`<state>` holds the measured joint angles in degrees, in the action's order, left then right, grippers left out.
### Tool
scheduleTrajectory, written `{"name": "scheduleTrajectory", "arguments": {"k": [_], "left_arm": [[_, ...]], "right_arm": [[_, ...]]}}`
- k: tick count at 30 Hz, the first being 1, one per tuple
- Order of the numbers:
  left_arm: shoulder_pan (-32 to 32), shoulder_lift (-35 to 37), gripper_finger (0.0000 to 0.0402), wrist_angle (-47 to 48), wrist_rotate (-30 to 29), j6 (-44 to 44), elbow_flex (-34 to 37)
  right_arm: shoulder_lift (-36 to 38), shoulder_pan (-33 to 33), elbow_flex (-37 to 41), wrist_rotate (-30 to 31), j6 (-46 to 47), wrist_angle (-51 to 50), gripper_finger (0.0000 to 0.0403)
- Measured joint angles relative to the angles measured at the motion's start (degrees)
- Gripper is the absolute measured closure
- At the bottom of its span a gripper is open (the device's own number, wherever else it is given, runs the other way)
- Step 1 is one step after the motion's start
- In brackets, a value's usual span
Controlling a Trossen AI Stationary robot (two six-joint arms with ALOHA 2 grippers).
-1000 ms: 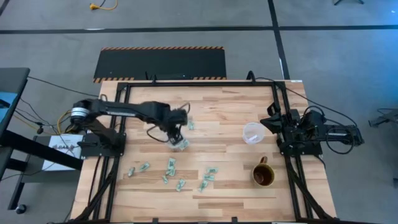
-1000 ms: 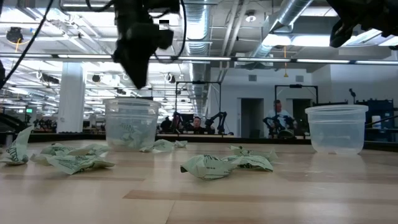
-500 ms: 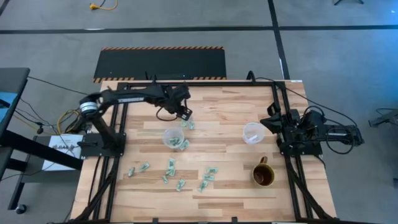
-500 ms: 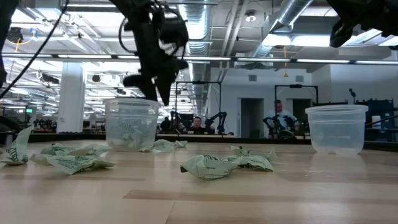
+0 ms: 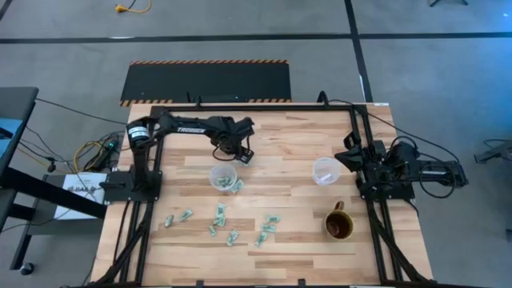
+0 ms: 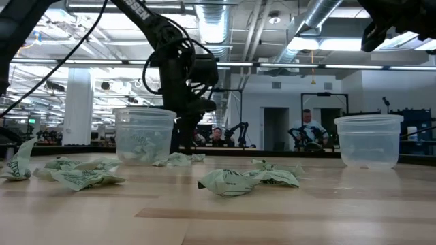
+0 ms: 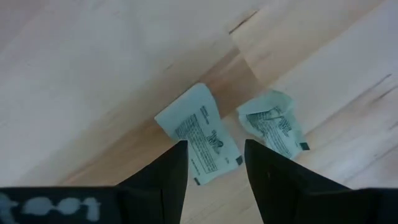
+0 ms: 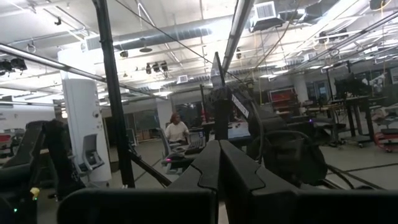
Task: Pick and place Stevia / Truvia into bins
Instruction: Put the white stevia packet into the left transparent container
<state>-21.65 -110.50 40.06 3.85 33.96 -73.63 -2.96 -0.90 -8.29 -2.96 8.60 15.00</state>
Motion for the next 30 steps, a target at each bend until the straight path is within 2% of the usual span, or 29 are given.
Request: {"name": "scheduleTrajectory", "arguments": {"k": [23,30], "left_arm": [[0.36,-0.26,0.0255,3.22,-8.88,0.07,0.00],[-0.22,-0.26,0.0255,1.22,-7.81,-0.14,0.00]], "right_arm": [[0.00,0.01,0.00,0.00,0.00,0.00,0.0403],[0.00,-0.01,0.00,0.00,0.00,0.00,0.0403]]}}
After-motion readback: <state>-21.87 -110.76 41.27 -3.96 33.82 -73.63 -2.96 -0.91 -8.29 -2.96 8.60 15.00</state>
